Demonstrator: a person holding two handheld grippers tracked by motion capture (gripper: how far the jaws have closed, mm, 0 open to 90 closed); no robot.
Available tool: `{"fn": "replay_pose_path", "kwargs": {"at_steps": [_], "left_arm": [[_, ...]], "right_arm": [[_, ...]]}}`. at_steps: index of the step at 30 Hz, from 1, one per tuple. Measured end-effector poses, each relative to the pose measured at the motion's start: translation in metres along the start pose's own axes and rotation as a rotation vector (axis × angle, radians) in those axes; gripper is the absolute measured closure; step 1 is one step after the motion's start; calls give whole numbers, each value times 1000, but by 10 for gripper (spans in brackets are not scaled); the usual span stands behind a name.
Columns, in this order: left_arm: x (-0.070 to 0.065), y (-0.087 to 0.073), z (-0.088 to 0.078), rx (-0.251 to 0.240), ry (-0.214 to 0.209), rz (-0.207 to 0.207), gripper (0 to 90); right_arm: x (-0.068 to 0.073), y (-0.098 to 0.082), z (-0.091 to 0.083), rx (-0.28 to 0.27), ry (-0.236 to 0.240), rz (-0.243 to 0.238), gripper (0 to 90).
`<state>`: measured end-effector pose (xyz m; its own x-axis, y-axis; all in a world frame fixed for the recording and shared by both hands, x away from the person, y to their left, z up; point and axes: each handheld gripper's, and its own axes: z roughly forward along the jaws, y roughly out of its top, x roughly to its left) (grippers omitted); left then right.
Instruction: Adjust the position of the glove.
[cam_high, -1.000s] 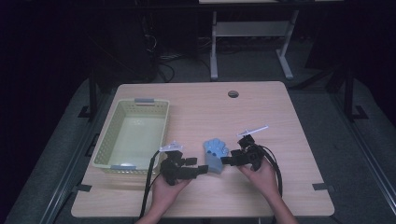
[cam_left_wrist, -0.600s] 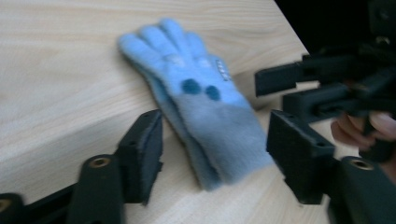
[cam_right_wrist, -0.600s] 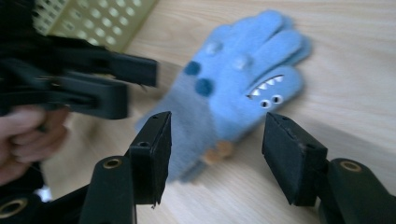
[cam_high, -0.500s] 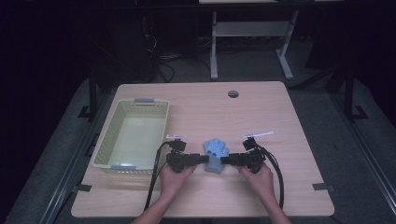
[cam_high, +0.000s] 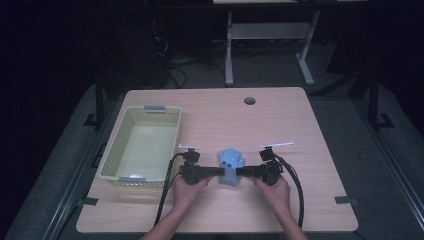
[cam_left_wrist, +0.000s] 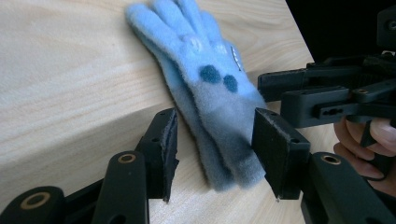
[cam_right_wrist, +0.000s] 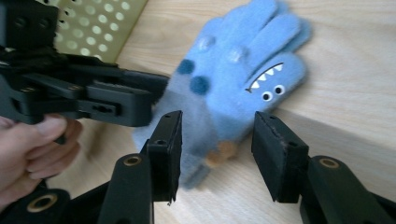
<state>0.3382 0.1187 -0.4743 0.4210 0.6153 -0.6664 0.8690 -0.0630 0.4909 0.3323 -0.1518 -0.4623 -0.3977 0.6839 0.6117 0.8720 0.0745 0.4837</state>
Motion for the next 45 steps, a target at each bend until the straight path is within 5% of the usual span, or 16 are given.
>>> {"fn": "replay_pose_path", "kwargs": {"at_steps": [10,24,37,45], "left_arm": [[6,2,2,2,-10,-32,523],[6,-1,8,21,-39,-21,642],[5,-2,12,13,-49,-24,671],[10,-1,16,10,-96,-68,702]], "right_arm": [[0,0,10,24,7,32,521],[1,-1,17,33,17,52,572],[1,-3,23,23,26,44,665],[3,-1,20,3,35,9,752]]}}
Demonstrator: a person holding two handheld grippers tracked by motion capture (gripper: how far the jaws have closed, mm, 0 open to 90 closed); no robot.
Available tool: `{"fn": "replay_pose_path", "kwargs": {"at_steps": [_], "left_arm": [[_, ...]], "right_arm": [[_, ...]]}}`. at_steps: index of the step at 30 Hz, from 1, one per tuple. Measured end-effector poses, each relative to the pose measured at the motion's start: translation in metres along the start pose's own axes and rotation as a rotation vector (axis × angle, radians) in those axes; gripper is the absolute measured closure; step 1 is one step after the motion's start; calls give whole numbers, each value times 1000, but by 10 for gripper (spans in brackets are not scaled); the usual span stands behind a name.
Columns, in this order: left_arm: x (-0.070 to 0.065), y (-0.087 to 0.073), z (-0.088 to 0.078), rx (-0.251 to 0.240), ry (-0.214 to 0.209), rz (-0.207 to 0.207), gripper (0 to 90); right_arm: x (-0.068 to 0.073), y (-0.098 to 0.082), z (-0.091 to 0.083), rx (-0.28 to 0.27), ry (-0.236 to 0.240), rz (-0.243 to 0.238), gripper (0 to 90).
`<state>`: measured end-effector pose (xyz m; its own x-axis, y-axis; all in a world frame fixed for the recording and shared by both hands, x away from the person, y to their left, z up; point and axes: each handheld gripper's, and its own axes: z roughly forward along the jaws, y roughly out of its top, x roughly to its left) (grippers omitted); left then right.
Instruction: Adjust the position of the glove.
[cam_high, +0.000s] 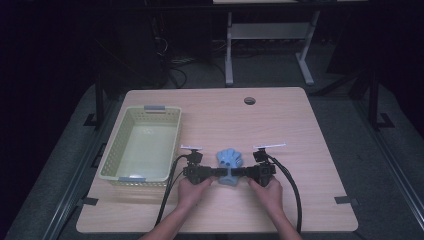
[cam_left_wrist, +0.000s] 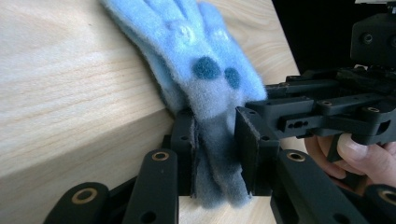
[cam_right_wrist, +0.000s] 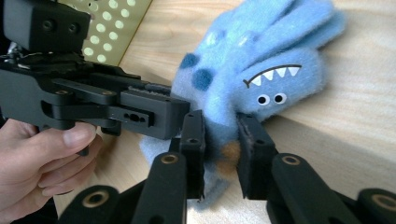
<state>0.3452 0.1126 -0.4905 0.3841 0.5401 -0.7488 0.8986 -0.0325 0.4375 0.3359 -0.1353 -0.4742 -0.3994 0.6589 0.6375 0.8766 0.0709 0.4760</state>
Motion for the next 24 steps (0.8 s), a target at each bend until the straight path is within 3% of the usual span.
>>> {"fn": "replay_pose_path", "kwargs": {"at_steps": [16,24], "left_arm": [[3,3,1,-27,-69,-22,722],[-6,7,-7,-43,-79,10,722]], "right_arm": [[-2,5,-7,-15,19,16,786],[3,8,-14,-32,45,18,792]]}}
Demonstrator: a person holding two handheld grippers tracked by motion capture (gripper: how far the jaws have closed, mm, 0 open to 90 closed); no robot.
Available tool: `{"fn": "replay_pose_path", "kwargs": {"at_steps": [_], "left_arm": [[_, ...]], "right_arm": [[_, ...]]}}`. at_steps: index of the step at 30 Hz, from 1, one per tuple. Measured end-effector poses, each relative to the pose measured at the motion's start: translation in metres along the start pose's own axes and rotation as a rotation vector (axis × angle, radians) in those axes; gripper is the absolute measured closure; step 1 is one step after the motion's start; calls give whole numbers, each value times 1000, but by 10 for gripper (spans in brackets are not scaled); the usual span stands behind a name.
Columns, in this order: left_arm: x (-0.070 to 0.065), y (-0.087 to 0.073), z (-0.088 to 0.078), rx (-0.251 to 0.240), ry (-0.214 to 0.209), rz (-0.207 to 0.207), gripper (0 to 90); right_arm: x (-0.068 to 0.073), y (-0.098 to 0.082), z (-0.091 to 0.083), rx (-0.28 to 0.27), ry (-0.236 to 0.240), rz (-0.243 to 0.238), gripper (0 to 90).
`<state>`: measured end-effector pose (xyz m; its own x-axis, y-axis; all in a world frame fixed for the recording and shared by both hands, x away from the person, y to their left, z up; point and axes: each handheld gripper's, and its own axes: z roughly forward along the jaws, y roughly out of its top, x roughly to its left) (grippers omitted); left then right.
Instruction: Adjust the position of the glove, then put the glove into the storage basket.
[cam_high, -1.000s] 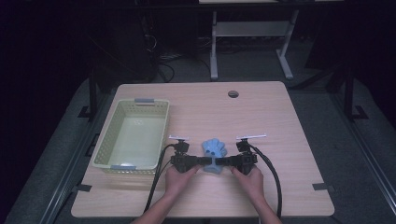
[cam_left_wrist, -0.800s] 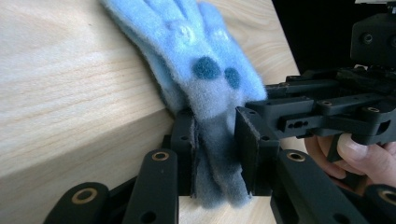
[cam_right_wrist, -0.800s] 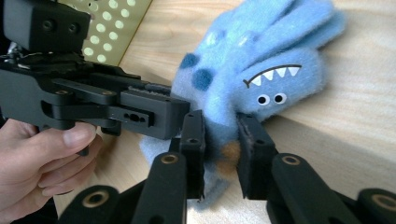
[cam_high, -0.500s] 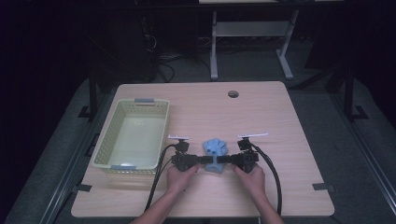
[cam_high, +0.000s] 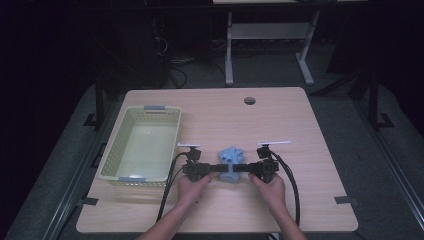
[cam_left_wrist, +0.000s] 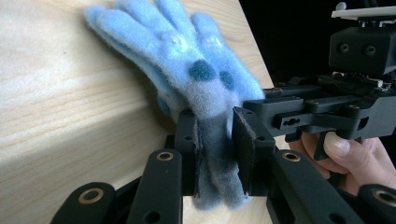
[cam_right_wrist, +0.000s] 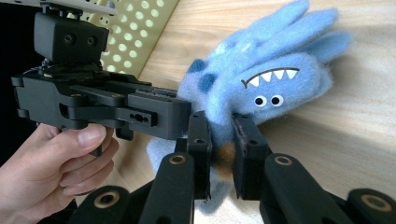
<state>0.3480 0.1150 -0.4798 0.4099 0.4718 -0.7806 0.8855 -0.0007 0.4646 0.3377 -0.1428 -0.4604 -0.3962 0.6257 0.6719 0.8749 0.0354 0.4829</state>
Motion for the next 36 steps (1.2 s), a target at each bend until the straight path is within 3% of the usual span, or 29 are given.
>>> {"fn": "replay_pose_path", "kwargs": {"at_steps": [13,26,36], "left_arm": [[-15,15,-12,-23,-26,33,722],[-24,20,-12,-17,-40,46,722],[-30,27,-15,-11,-38,70,717]], "right_arm": [[18,14,-14,-39,19,-40,793],[24,17,-22,-34,10,-49,791],[22,20,-26,-50,30,-40,791]]}}
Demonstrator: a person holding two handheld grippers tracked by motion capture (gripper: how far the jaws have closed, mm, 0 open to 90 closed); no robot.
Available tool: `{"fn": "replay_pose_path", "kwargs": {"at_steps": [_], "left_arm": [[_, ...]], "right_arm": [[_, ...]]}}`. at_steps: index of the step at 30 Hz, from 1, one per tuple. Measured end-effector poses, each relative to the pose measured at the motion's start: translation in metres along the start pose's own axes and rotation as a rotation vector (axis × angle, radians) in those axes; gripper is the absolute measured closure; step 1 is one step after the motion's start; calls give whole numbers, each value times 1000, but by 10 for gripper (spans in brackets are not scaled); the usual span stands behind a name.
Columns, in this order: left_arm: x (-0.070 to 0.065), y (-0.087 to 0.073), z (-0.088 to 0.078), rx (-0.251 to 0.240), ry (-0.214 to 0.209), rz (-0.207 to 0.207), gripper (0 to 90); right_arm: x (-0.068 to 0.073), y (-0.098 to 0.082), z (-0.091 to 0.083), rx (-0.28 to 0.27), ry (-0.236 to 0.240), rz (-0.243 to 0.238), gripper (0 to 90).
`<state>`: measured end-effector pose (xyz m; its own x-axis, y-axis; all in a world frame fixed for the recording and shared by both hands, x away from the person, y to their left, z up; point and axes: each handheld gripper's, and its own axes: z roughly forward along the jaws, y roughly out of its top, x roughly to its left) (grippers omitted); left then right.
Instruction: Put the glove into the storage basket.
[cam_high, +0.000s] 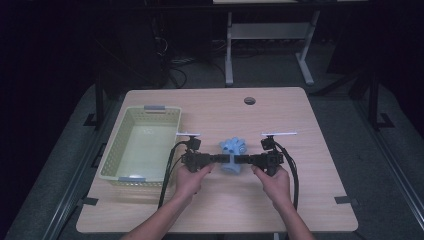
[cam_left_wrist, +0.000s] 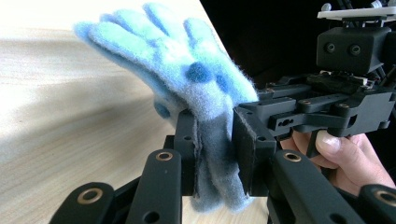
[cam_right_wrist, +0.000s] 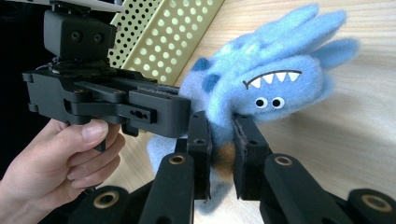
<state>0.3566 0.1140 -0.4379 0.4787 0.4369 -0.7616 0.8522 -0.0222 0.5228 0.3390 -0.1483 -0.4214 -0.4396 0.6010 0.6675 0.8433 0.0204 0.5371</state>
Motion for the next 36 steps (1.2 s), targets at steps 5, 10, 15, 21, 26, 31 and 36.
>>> {"fn": "replay_pose_path", "kwargs": {"at_steps": [5,10,15,21,26,31,36], "left_arm": [[-2,2,-6,-8,5,0,714],[-8,9,-13,-17,-4,2,697],[-10,18,-23,-36,-21,-14,712],[-13,30,-42,-50,-19,8,735],[-10,35,-61,-67,-8,8,750],[-9,38,-84,-91,7,24,757],[-9,40,-108,-111,41,33,758]], "right_arm": [[3,3,3,8,5,-4,791],[13,10,5,9,3,-30,791],[26,21,4,0,8,-52,792],[40,34,8,-10,23,-71,795],[52,44,18,-8,43,-85,797],[67,55,31,4,68,-108,797],[83,63,47,19,92,-130,797]]}}
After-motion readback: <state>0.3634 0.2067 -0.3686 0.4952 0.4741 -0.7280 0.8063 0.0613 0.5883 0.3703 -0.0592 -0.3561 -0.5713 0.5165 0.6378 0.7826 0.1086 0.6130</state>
